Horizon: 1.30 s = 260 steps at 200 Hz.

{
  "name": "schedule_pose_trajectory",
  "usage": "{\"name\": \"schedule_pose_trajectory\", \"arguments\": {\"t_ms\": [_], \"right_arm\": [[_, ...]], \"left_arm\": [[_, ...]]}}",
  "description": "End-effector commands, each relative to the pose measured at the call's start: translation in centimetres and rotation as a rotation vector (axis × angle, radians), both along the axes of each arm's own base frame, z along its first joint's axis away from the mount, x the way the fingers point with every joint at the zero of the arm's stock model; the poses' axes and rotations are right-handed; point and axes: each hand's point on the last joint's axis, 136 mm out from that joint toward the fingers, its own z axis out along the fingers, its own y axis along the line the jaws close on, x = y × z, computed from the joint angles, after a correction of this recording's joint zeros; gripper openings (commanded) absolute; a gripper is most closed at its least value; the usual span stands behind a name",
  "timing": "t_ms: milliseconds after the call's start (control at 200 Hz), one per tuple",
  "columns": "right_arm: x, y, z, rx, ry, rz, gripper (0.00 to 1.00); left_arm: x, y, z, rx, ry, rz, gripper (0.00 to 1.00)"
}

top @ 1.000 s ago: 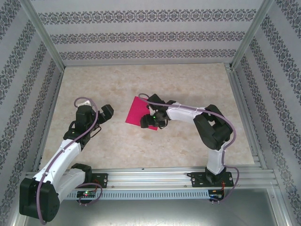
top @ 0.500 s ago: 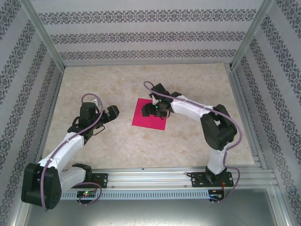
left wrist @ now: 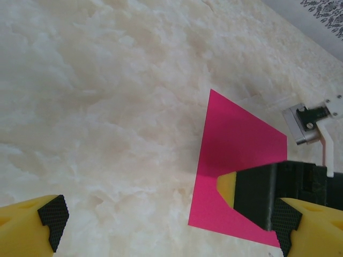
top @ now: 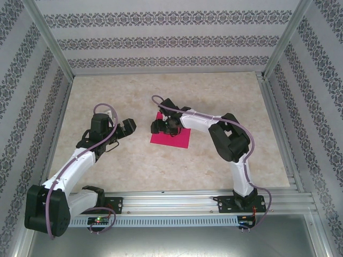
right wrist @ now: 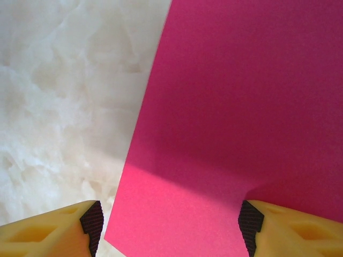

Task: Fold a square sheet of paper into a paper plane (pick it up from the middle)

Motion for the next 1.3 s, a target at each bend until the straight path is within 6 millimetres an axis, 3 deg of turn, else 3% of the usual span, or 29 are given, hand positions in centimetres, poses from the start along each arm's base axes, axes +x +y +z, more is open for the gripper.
{"name": "schedule_pose_trajectory", "arguments": {"t_ms": [0,110,225,330,480,659,764,864,1104,1294], "right_arm": [[-6.4,-2.3,-3.6,-0.11,0.142,0.113,0.71],[-9.0,-3.2,-4.0,-0.107,0.163,0.179,0.7],[-10.1,-3.9,-3.1,-0.111,0.147,0.232,0.7],[-9.4,-3.9,-1.4,-0.117,0.108,0.233,0.71],[-7.1,-2.1,3.0,-0.048,0.004,0.179,0.72],[-4.1,-7.0,4.9,-0.34,-0.091,-0.004,0.79],[-3.4,-8.9,5.1,-0.444,-0.107,-0.066,0.86],[-3.3,-9.3,4.9,-0.484,-0.086,-0.074,0.93],[-3.2,-7.0,2.9,-0.449,-0.016,-0.025,0.98],[-2.9,-6.7,1.6,-0.469,0.013,-0.015,0.98]], "left_arm": [[0.2,0.3,1.0,0.009,-0.024,-0.007,1.0],[0.5,0.1,1.1,-0.009,-0.037,-0.005,1.0],[0.7,-0.4,1.1,-0.028,-0.033,-0.021,1.0],[1.0,-1.0,1.0,-0.061,-0.026,-0.036,1.0],[1.1,-2.8,0.9,-0.125,0.001,-0.118,1.0],[1.0,-5.7,-0.3,-0.194,0.106,-0.212,1.0],[0.9,-7.4,-1.5,-0.185,0.141,-0.255,1.0],[0.9,-8.3,-2.1,-0.192,0.151,-0.27,1.0],[1.1,-7.0,-3.1,-0.136,0.163,-0.201,1.0],[1.2,-6.7,-3.1,-0.122,0.158,-0.192,1.0]]}}
